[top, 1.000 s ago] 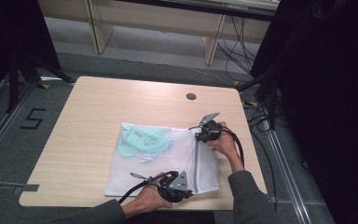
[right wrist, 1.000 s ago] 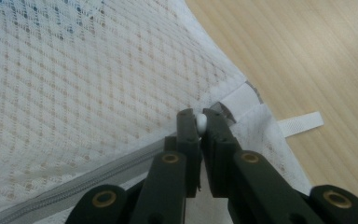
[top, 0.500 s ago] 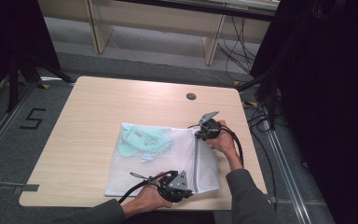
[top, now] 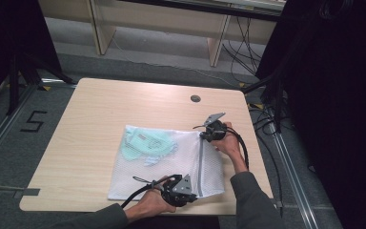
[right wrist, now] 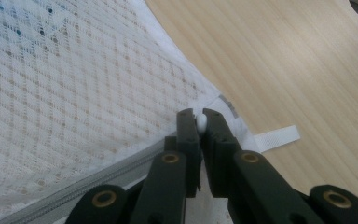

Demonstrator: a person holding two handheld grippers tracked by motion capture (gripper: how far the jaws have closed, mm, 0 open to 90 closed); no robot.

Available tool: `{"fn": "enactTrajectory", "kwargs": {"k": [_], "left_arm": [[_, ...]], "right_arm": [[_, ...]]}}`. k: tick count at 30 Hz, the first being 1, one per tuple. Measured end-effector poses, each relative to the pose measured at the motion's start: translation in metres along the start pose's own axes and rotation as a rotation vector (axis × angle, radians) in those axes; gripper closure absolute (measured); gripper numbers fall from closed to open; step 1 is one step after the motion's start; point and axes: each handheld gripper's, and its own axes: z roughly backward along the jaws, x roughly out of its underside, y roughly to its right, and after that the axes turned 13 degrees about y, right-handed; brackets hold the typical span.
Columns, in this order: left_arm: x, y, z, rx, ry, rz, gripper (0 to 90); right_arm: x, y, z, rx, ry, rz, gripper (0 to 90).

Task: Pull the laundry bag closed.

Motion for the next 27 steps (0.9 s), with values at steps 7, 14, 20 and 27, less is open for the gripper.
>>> {"fn": "enactTrajectory", "kwargs": {"k": [7, 14, 20, 27], "left_arm": [[-0.0020, -0.0009, 0.0011, -0.006, 0.015, -0.005, 89.1], [-0.0033, -0.0059, 0.0024, 0.005, 0.007, 0.018, 88.5], [-0.0039, -0.0068, 0.0026, -0.009, 0.024, 0.035, 87.9], [-0.0029, -0.0039, 0.0001, 0.003, 0.031, 0.042, 85.0]], "right_arm": [[-0.0005, 0.0011, -0.0009, 0.008, 0.003, 0.009, 86.6], [0.0000, 0.0005, -0.0026, 0.006, 0.002, -0.003, 86.5], [-0.0020, 0.0001, -0.0020, 0.019, 0.016, 0.013, 86.1], [-0.0003, 0.0012, -0.0015, 0.035, 0.008, -0.006, 84.6]]}}
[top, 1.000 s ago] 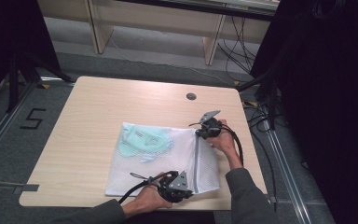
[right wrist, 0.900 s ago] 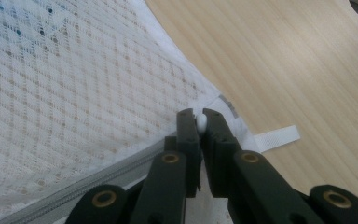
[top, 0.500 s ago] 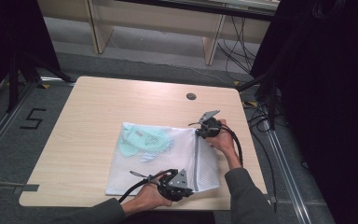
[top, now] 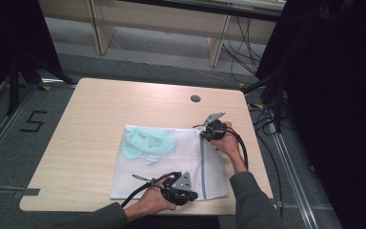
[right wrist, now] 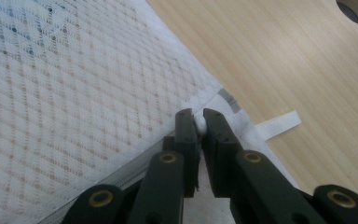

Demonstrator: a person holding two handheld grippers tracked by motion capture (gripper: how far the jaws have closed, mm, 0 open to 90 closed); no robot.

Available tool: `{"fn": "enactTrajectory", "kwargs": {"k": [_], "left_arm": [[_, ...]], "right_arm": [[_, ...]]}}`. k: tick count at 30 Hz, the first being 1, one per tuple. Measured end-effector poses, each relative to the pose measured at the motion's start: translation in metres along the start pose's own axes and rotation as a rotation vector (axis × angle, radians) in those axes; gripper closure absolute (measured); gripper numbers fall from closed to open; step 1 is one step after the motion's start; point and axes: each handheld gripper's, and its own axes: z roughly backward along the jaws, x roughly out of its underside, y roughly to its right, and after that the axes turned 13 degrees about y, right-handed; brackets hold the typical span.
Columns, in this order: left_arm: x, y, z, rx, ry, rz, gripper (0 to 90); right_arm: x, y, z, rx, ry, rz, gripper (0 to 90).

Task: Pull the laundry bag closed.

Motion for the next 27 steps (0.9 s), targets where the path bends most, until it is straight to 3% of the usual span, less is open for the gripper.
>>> {"fn": "enactTrajectory", "kwargs": {"k": [5, 10, 11, 16, 19, 22, 23, 27], "left_arm": [[-0.003, -0.004, 0.005, -0.014, 0.011, 0.004, 80.3], [-0.007, -0.009, 0.013, -0.037, 0.024, 0.032, 64.5], [-0.008, -0.011, 0.016, -0.053, 0.025, 0.027, 61.6], [-0.013, -0.022, 0.031, -0.119, 0.047, 0.019, 51.8], [-0.014, -0.028, 0.041, -0.149, 0.063, 0.045, 47.7], [-0.015, -0.036, 0.052, -0.177, 0.059, 0.031, 43.3], [-0.015, -0.037, 0.055, -0.180, 0.068, 0.053, 42.2], [-0.013, -0.044, 0.068, -0.222, 0.064, 0.066, 37.5]], "right_arm": [[0.000, 0.001, 0.000, 0.019, -0.008, -0.007, 76.9], [-0.005, -0.002, 0.005, 0.029, 0.036, -0.080, 65.5], [-0.006, -0.001, 0.006, 0.030, 0.053, -0.066, 63.8], [-0.011, -0.007, 0.010, 0.030, 0.052, -0.104, 54.7], [-0.013, -0.011, 0.012, 0.024, 0.062, -0.111, 53.6], [-0.015, -0.014, 0.017, 0.034, 0.062, -0.096, 50.2], [-0.015, -0.014, 0.020, 0.026, 0.065, -0.102, 49.1], [-0.015, -0.018, 0.028, 0.002, 0.081, -0.161, 46.2]]}}
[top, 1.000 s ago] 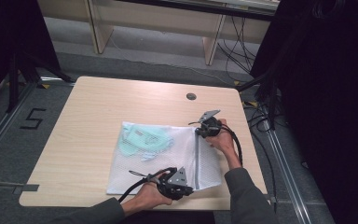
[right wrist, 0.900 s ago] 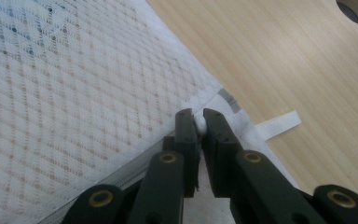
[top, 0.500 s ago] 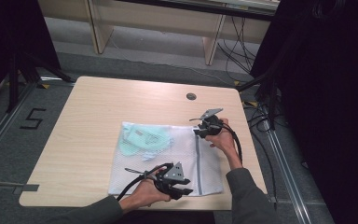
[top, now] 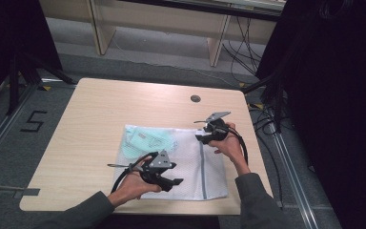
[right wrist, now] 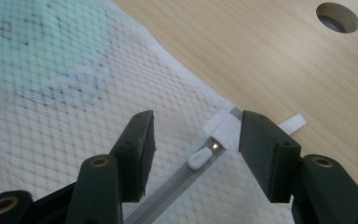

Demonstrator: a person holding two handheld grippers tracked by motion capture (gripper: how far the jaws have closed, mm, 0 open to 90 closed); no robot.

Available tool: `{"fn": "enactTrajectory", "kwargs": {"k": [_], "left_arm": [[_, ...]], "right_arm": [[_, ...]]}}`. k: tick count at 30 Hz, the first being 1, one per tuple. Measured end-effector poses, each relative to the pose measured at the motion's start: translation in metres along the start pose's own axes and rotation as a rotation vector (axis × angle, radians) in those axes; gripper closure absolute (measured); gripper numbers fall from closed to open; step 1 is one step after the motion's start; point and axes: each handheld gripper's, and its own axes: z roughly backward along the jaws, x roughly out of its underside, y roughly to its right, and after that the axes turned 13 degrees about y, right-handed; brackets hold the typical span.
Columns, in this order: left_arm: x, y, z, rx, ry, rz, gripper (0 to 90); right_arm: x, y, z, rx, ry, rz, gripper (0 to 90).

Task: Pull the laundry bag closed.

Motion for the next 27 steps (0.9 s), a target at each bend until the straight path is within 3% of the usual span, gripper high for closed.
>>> {"fn": "enactTrajectory", "kwargs": {"k": [3, 4, 6, 7, 10, 11, 12, 16, 17, 18, 20, 21, 22, 25, 27], "left_arm": [[0.001, -0.006, 0.008, -0.029, 0.002, 0.007, 34.9], [0.001, -0.007, 0.011, -0.040, -0.001, 0.019, 34.5], [0.001, -0.011, 0.016, -0.062, -0.006, 0.022, 34.0], [0.001, -0.013, 0.019, -0.073, -0.005, 0.019, 33.5], [0.003, -0.018, 0.028, -0.079, -0.013, 0.026, 32.8], [0.005, -0.018, 0.030, -0.094, -0.002, 0.021, 32.6], [0.006, -0.019, 0.032, -0.092, -0.008, 0.027, 32.2], [0.008, -0.021, 0.044, -0.109, -0.018, 0.043, 31.4], [0.008, -0.022, 0.046, -0.115, -0.011, 0.047, 31.2], [0.008, -0.024, 0.050, -0.107, -0.023, 0.027, 30.8], [0.010, -0.024, 0.054, -0.120, -0.003, 0.049, 30.5], [0.010, -0.025, 0.057, -0.127, -0.009, 0.047, 30.5], [0.010, -0.027, 0.059, -0.116, -0.018, 0.052, 30.3], [0.012, -0.030, 0.065, -0.141, -0.015, 0.052, 29.7], [0.013, -0.032, 0.067, -0.145, -0.004, 0.062, 29.0]], "right_arm": [[0.002, -0.003, 0.002, 0.006, 0.012, -0.001, 44.0], [0.001, -0.006, 0.005, -0.001, -0.008, -0.019, 44.0], [0.004, -0.008, 0.004, 0.003, 0.025, -0.013, 43.3], [0.002, -0.009, 0.007, -0.007, -0.007, -0.008, 42.6], [0.002, -0.017, 0.010, -0.010, 0.026, -0.014, 42.0], [0.000, -0.018, 0.014, -0.026, 0.008, -0.019, 42.0], [0.002, -0.021, 0.013, -0.025, 0.057, -0.021, 41.9], [0.001, -0.030, 0.023, -0.046, 0.063, -0.016, 41.8], [0.002, -0.033, 0.023, -0.042, 0.095, -0.018, 41.5], [0.001, -0.034, 0.028, -0.055, 0.068, -0.014, 41.5], [0.003, -0.039, 0.030, -0.053, 0.109, -0.026, 41.1], [0.004, -0.040, 0.033, -0.061, 0.087, -0.023, 41.1], [0.006, -0.041, 0.034, -0.058, 0.098, -0.018, 41.0], [0.010, -0.049, 0.036, -0.056, 0.108, -0.044, 41.0], [0.013, -0.051, 0.036, -0.052, 0.117, -0.018, 40.7]]}}
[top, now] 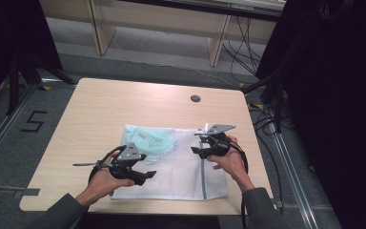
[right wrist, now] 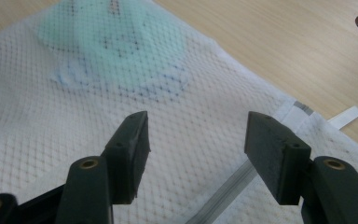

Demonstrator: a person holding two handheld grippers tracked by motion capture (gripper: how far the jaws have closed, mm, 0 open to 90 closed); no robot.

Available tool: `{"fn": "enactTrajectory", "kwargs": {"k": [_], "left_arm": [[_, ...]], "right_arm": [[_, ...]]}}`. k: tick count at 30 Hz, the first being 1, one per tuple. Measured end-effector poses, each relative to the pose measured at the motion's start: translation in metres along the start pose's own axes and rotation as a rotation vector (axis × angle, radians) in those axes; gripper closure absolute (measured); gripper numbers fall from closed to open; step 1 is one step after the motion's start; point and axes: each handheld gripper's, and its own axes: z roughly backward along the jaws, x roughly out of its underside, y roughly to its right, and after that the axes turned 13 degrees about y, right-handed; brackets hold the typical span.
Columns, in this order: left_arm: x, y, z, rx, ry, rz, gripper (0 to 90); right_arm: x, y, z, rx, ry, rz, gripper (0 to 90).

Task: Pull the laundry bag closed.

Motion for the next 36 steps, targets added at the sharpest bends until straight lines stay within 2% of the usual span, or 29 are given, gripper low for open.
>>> {"fn": "enactTrajectory", "kwargs": {"k": [1, 3, 4, 6, 7, 8, 10, 11, 12, 13, 14, 16, 17, 19, 21, 22, 23, 24, 25, 26, 27, 29, 30, 31, 32, 33, 34, 35, 36], "left_arm": [[0.000, -0.001, 0.002, -0.002, -0.011, 0.000, 29.0], [0.000, -0.003, 0.005, 0.000, -0.008, -0.004, 28.7], [0.002, -0.002, 0.005, -0.016, -0.003, 0.016, 28.4], [0.003, -0.004, 0.007, -0.010, -0.007, -0.006, 27.7], [0.004, -0.003, 0.009, -0.011, -0.019, 0.006, 27.5], [0.005, -0.002, 0.009, -0.016, -0.013, 0.005, 27.4], [0.005, 0.000, 0.010, -0.016, -0.022, 0.007, 27.3], [0.005, 0.000, 0.010, 0.000, -0.019, 0.000, 27.1], [0.005, 0.001, 0.011, 0.002, -0.025, 0.017, 26.8], [0.006, 0.002, 0.011, -0.012, -0.009, 0.017, 26.2], [0.006, 0.000, 0.012, -0.002, -0.016, -0.005, 25.6], [0.006, -0.001, 0.014, -0.004, -0.015, 0.002, 25.2], [0.007, 0.001, 0.015, -0.014, -0.013, 0.019, 24.9], [0.007, -0.001, 0.017, 0.000, -0.009, 0.002, 24.3], [0.007, 0.000, 0.019, 0.002, -0.019, 0.028, 23.7], [0.008, -0.001, 0.021, 0.005, -0.029, 0.012, 23.3], [0.009, 0.000, 0.020, -0.005, -0.016, 0.020, 22.8], [0.009, -0.001, 0.021, -0.003, -0.017, 0.006, 22.1], [0.009, -0.001, 0.022, -0.001, -0.015, 0.016, 22.1], [0.009, -0.001, 0.023, 0.001, -0.023, 0.023, 22.1], [0.009, -0.002, 0.024, -0.004, -0.020, 0.003, 22.1], [0.010, -0.001, 0.026, -0.016, -0.010, 0.032, 22.1], [0.010, -0.002, 0.027, -0.008, -0.008, 0.011, 22.0], [0.010, -0.002, 0.028, -0.012, -0.004, 0.014, 22.0], [0.010, -0.002, 0.030, -0.013, -0.013, 0.015, 22.0], [0.011, -0.002, 0.031, -0.007, -0.015, 0.018, 22.0], [0.011, -0.002, 0.032, -0.013, -0.016, 0.031, 22.0], [0.012, -0.001, 0.033, -0.025, -0.008, 0.024, 22.0], [0.012, -0.003, 0.035, -0.019, -0.011, 0.003, 22.0]], "right_arm": [[0.001, -0.001, 0.002, -0.006, -0.023, 0.003, 40.4], [0.005, -0.003, 0.001, -0.009, -0.018, 0.014, 40.4], [0.006, -0.006, 0.003, -0.010, -0.037, -0.010, 40.2], [0.009, -0.008, 0.004, -0.015, -0.024, -0.013, 40.2], [0.010, -0.009, 0.005, -0.016, -0.030, 0.000, 40.1], [0.010, -0.010, 0.008, -0.014, -0.045, -0.016, 39.9], [0.013, -0.011, 0.008, -0.011, -0.022, 0.001, 39.5], [0.012, -0.010, 0.012, -0.026, -0.056, 0.013, 39.4], [0.015, -0.012, 0.011, -0.014, -0.025, -0.002, 39.2], [0.016, -0.014, 0.012, -0.012, -0.030, -0.006, 38.8], [0.015, -0.013, 0.015, -0.027, -0.062, -0.006, 38.8], [0.019, -0.014, 0.014, -0.017, -0.022, 0.011, 38.5], [0.018, -0.015, 0.018, -0.027, -0.057, -0.005, 38.4], [0.021, -0.017, 0.018, -0.024, -0.030, -0.003, 38.0], [0.022, -0.019, 0.020, -0.027, -0.047, -0.002, 37.3], [0.023, -0.019, 0.021, -0.032, -0.052, -0.001, 37.3], [0.023, -0.020, 0.021, -0.031, -0.045, -0.006, 37.2], [0.024, -0.021, 0.022, -0.031, -0.044, -0.001, 36.9], [0.024, -0.022, 0.024, -0.041, -0.068, -0.013, 36.7], [0.026, -0.023, 0.023, -0.034, -0.039, -0.013, 36.6], [0.026, -0.024, 0.024, -0.034, -0.047, 0.001, 36.2], [0.028, -0.027, 0.026, -0.048, -0.053, -0.021, 35.5], [0.028, -0.027, 0.028, -0.047, -0.066, -0.015, 35.5], [0.030, -0.028, 0.027, -0.049, -0.050, -0.010, 35.3], [0.030, -0.030, 0.030, -0.052, -0.070, -0.026, 34.5], [0.030, -0.030, 0.032, -0.059, -0.078, -0.018, 33.8], [0.033, -0.032, 0.032, -0.049, -0.053, -0.012, 33.7], [0.032, -0.033, 0.034, -0.050, -0.069, -0.028, 33.2], [0.033, -0.033, 0.037, -0.060, -0.080, -0.013, 32.3]]}}
